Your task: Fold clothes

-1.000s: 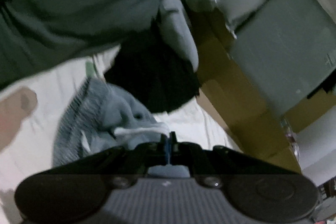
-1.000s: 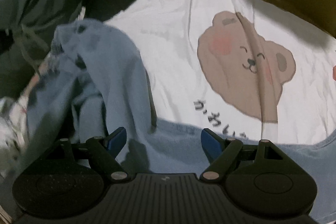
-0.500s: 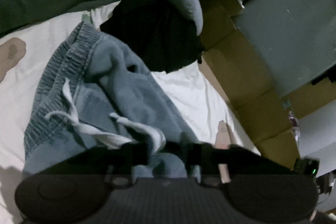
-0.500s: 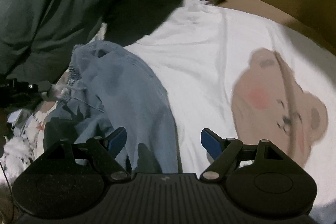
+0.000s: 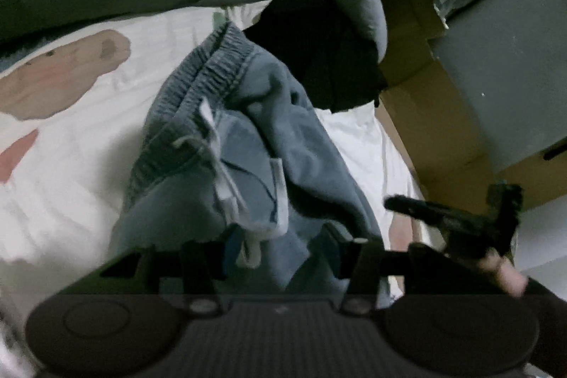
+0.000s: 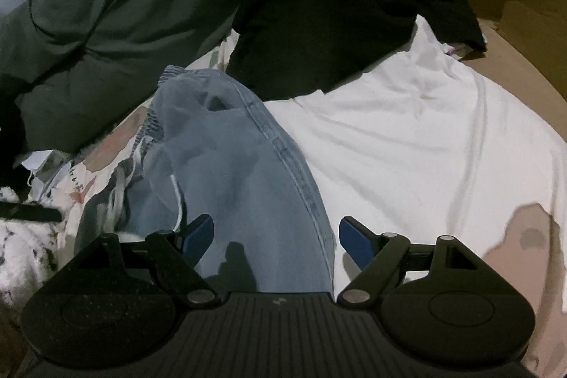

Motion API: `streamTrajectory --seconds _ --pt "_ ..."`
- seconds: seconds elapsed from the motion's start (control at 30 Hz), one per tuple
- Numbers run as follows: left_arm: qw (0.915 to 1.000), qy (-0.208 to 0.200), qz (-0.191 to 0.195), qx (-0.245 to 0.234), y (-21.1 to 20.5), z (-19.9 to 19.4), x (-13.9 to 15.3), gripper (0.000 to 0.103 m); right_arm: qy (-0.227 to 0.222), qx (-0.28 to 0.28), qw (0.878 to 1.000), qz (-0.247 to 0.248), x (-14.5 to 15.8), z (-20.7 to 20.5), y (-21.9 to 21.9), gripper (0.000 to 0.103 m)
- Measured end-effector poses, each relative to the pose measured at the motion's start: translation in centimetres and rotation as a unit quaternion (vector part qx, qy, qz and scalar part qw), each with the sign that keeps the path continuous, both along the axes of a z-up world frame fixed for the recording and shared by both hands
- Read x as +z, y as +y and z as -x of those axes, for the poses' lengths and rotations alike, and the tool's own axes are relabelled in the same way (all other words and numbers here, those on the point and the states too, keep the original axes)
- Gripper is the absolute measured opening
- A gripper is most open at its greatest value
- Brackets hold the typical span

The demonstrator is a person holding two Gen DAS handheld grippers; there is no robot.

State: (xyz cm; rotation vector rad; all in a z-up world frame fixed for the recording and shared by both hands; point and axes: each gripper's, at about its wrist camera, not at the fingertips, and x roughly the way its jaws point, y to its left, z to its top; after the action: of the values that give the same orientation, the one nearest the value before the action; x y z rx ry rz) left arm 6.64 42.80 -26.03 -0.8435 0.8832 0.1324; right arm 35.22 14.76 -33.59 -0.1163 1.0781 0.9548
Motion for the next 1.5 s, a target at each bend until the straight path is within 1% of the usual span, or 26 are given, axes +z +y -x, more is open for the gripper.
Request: streamTrajectory --seconds 0.1,0.13,0.23,0.3,0.33,0.37,0.43,0.5,0.63,0.73,0.77,0.8,0.83,0.87,1.07,1.2,1.27,1.33,1.43,1.5 --pt "1.0000 -0.002 0.006 -0.003 -0.1 1.2 0.4 0.052 0.005 -0.004 1.000 0.004 -0.9 -0.6 0.8 0.083" --pt "1.0000 0.005 0.003 0.002 -0.1 1.8 0.3 0.052 0.007 -0.006 1.000 0.004 -1.2 -0.7 1.0 0.083" --pt "0.9989 0.035 -0.010 0.030 0.4 3.6 -0.4 0.051 0.005 -0.001 1.000 0.006 -1.5 -1.0 2.0 0.083" --pt "0.9965 0.055 -0.017 0.061 1.2 5.0 -1.3 0.048 0.007 -0.002 1.000 0.009 -1.8 -1.4 2.6 0.083" --pt "0.9943 0.070 -0.020 0.079 1.7 5.6 -1.9 0.044 0.011 -0.005 1.000 0.008 -2.0 -1.6 2.9 0.083" --pt "0.9912 0.086 -0.022 0.098 2.3 6.2 -2.6 0.037 0.012 -0.007 1.000 0.007 -2.2 -1.9 3.2 0.083" --pt "0.9858 0.110 -0.021 0.125 3.1 6.9 -3.8 0.030 0.006 -0.007 1.000 0.016 -2.7 -2.3 4.0 0.081" --pt "0.9810 0.131 -0.014 0.142 3.6 7.3 -5.0 0.030 0.001 -0.005 1.000 0.027 -3.4 -2.5 4.8 0.079" --pt "0.9771 0.147 0.001 0.154 4.1 6.9 -7.3 0.031 -0.008 -0.004 0.999 0.042 -4.2 -2.8 5.8 0.079" --pt "0.9762 0.172 -0.026 0.129 3.9 5.6 -8.9 0.031 -0.011 -0.016 0.999 0.045 -4.4 -3.1 6.1 0.079" --pt "0.9764 0.174 -0.022 0.126 3.8 5.5 -9.2 0.031 -0.010 -0.022 0.999 0.045 -4.5 -3.2 6.1 0.079" --pt "0.9780 0.167 -0.011 0.125 3.8 5.5 -9.4 0.031 -0.010 -0.024 0.999 0.045 -4.6 -3.3 6.1 0.079" --pt "0.9794 0.161 -0.005 0.122 3.6 5.4 -9.4 0.028 -0.011 -0.023 0.999 0.046 -4.6 -3.3 6.2 0.079" --pt "0.9812 0.153 -0.003 0.118 3.4 5.2 -9.2 0.026 -0.013 -0.021 0.999 0.049 -4.6 -3.4 6.2 0.079" --pt "0.9909 0.101 0.010 0.088 2.2 4.2 -7.8 0.026 -0.031 0.006 0.997 0.067 -4.6 -3.8 6.4 0.079" --pt "0.9954 0.062 0.031 0.066 0.9 3.1 -6.8 0.026 -0.043 0.031 0.996 0.077 -4.3 -4.3 7.0 0.079" --pt "0.9962 0.058 0.033 0.055 0.0 2.2 -7.1 0.028 -0.047 0.035 0.995 0.079 -4.1 -4.4 7.3 0.079" --pt "0.9960 0.063 0.029 0.056 -1.0 1.5 -7.8 0.030 -0.048 0.034 0.995 0.076 -4.0 -4.5 7.4 0.079" --pt "0.9961 0.060 0.031 0.056 -2.0 0.5 -8.9 0.034 -0.044 0.033 0.996 0.073 -3.9 -4.3 7.6 0.079" --pt "0.9960 0.061 0.027 0.060 -2.3 0.0 -10.1 0.034 -0.041 0.033 0.996 0.072 -4.0 -4.0 7.7 0.079"
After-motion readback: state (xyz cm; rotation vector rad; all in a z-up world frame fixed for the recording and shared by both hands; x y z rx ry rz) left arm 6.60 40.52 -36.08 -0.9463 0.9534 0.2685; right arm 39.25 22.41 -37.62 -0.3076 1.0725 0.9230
